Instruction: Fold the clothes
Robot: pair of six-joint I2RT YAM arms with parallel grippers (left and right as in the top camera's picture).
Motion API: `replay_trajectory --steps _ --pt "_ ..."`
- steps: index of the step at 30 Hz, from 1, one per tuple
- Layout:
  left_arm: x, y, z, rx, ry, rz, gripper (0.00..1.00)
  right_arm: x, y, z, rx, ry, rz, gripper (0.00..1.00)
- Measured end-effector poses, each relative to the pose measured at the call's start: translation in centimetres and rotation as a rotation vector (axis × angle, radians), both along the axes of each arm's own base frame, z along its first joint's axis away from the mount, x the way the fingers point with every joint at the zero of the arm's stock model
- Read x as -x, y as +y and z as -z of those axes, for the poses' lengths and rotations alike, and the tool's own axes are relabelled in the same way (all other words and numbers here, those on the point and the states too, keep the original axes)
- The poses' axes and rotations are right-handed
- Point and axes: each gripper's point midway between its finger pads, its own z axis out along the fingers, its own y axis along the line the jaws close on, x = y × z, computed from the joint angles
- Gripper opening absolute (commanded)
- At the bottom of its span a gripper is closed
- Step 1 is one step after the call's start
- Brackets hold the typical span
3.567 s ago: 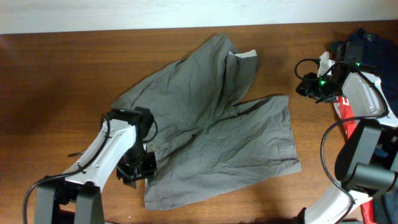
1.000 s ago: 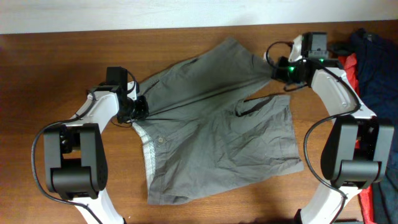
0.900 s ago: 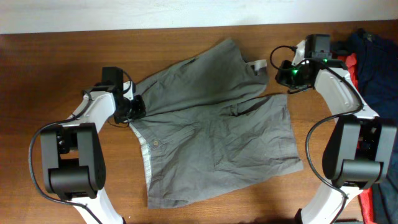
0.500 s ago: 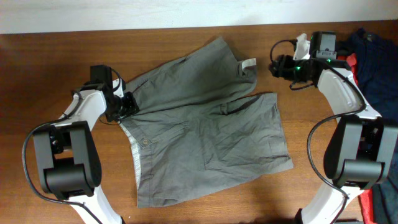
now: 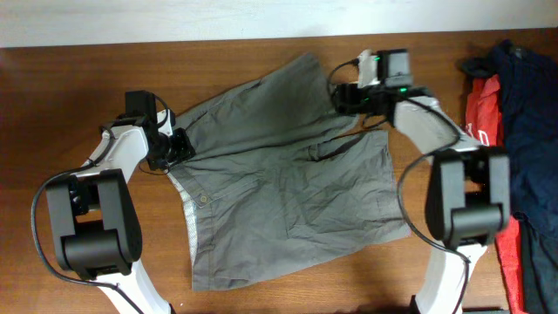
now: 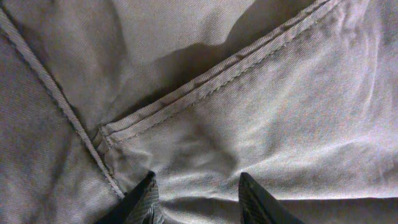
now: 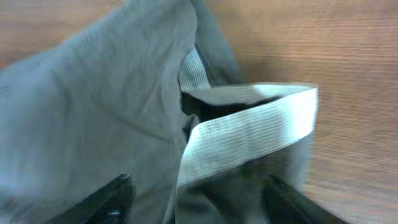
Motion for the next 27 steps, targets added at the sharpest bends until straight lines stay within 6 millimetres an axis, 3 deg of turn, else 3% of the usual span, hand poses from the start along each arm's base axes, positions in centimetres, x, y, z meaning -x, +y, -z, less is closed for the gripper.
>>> replay_trajectory --steps 2,3,11,17,18,20,23,27 --pt "0.0 0.0 0.0 0.000 0.000 0.000 0.42 0.0 0.1 1.3 0.029 0.017 0.015 0.10" --pt "0.0 0.0 0.0 0.000 0.000 0.000 0.42 0.0 -0.2 1.8 0.045 0.026 0.032 0.04" --pt "0.0 0.0 0.0 0.003 -0.001 0.001 0.43 1.1 -5.0 3.0 0.110 0.115 0.154 0.04" --pt "-0.2 -0.2 -0.2 0.009 -0.007 0.003 0.43 2.9 -8.9 2.2 0.068 0.196 0.232 0.29" --pt "-0.2 -0.2 -0.1 0.008 -0.007 0.003 0.43 3.0 -9.6 2.1 0.064 0.199 0.248 0.43" --pt "-0.2 -0.1 -0.1 0.006 -0.007 0.002 0.43 2.9 -10.7 2.0 0.063 0.194 0.272 0.46" --pt "-0.2 -0.1 -0.1 0.006 -0.007 0.002 0.43 1.7 -11.1 1.3 0.060 0.136 0.276 0.47" --pt "-0.2 -0.1 -0.1 0.006 -0.006 0.002 0.43 0.0 -10.0 0.0 0.005 0.053 0.241 0.60"
